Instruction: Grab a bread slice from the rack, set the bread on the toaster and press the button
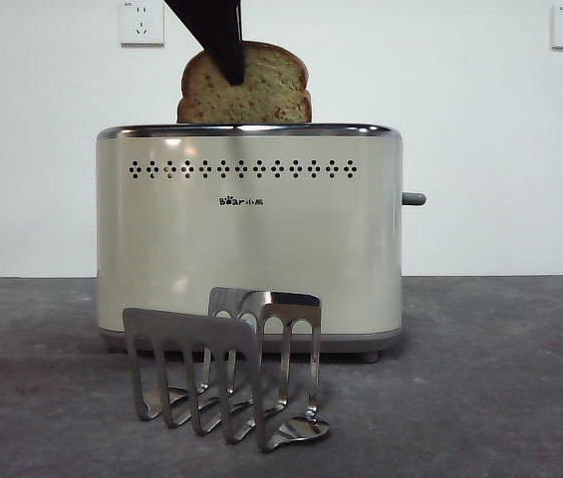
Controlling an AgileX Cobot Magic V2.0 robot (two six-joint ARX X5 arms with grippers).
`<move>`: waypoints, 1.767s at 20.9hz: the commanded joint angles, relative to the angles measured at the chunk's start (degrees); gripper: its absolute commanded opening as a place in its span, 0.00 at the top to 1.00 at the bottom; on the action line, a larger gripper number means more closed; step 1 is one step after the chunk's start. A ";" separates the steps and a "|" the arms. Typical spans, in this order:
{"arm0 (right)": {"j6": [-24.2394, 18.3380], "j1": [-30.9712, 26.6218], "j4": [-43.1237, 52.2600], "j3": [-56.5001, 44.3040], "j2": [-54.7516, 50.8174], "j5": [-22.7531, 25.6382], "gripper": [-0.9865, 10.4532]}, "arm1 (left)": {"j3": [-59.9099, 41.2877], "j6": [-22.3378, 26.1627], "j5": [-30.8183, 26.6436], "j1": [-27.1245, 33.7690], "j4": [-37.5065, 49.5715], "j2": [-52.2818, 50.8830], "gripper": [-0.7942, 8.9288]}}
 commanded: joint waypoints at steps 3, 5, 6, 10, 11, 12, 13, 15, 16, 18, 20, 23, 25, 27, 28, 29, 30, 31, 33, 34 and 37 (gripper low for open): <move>0.35 0.07 0.13 0.22 -0.07 -0.02 0.92 | 0.02 -0.20 2.95 1.16 0.55 1.51 0.92; 0.35 0.07 0.17 0.22 -0.07 -0.02 0.92 | 0.02 -0.28 3.28 1.62 0.57 1.51 0.91; 0.35 0.07 0.15 0.22 -0.07 0.00 0.92 | 0.02 -0.44 3.26 1.88 0.52 1.51 0.87; 0.37 0.07 0.09 0.22 -0.07 0.00 0.92 | 0.02 -2.12 3.23 2.60 0.63 1.51 0.55; 0.37 0.07 0.11 0.22 -0.07 0.00 0.92 | 0.02 -2.12 3.21 2.60 0.90 1.51 0.55; 0.37 0.07 0.11 0.22 -0.07 0.00 0.92 | 0.07 -2.29 3.21 2.56 1.20 1.40 0.55; 0.37 0.07 0.11 0.22 -0.07 0.00 0.92 | 0.07 -2.38 3.23 2.54 1.53 0.98 0.55; 0.39 0.07 0.13 0.22 -0.07 0.02 0.92 | 0.07 -3.28 3.26 2.54 2.34 -0.24 0.55; 0.39 0.07 0.15 0.22 -0.07 0.07 0.92 | 0.07 -3.48 3.26 2.51 2.51 -1.03 0.55; 0.37 0.07 0.57 0.22 -0.04 0.83 0.92 | 0.07 -4.04 3.23 2.49 2.45 -2.95 0.55; 0.76 0.04 1.46 0.22 0.04 1.79 0.92 | 0.07 -6.32 3.17 2.49 2.36 -5.49 0.56; 5.31 0.02 3.72 0.22 1.03 1.90 0.91 | 0.07 -11.98 2.82 2.16 1.05 -10.12 0.57; 8.50 0.02 3.69 0.22 2.38 1.90 0.91 | 0.07 -15.39 2.91 1.86 -1.25 -13.27 0.61; 9.60 0.02 3.13 0.22 3.82 1.90 0.91 | 0.07 -19.43 3.06 1.86 -3.93 -15.69 0.78; 10.10 0.02 2.91 0.22 4.46 1.88 0.91 | 0.07 -21.44 3.06 1.86 -5.01 -16.55 0.83; 10.75 0.02 2.99 0.24 5.01 1.88 0.91 | 0.07 -23.26 3.06 1.86 -5.81 -17.20 0.87; 11.26 0.02 3.39 0.24 5.62 1.81 0.91 | 0.07 -25.44 3.06 1.86 -6.60 -17.92 0.89; 11.78 0.02 3.96 0.24 6.16 1.51 0.91 | 0.07 -27.58 3.06 1.86 -7.28 -18.53 0.89; 13.38 0.02 5.97 0.22 7.10 0.92 0.91 | 0.07 -31.45 3.06 1.86 -8.66 -19.43 0.89; 14.32 0.02 7.50 0.22 7.50 0.83 0.91 | 0.07 -33.40 3.04 1.86 -9.49 -19.82 0.89; 18.23 -0.04 12.94 0.22 8.46 0.96 0.91 | 0.07 -37.03 3.04 1.88 -12.76 -20.33 0.89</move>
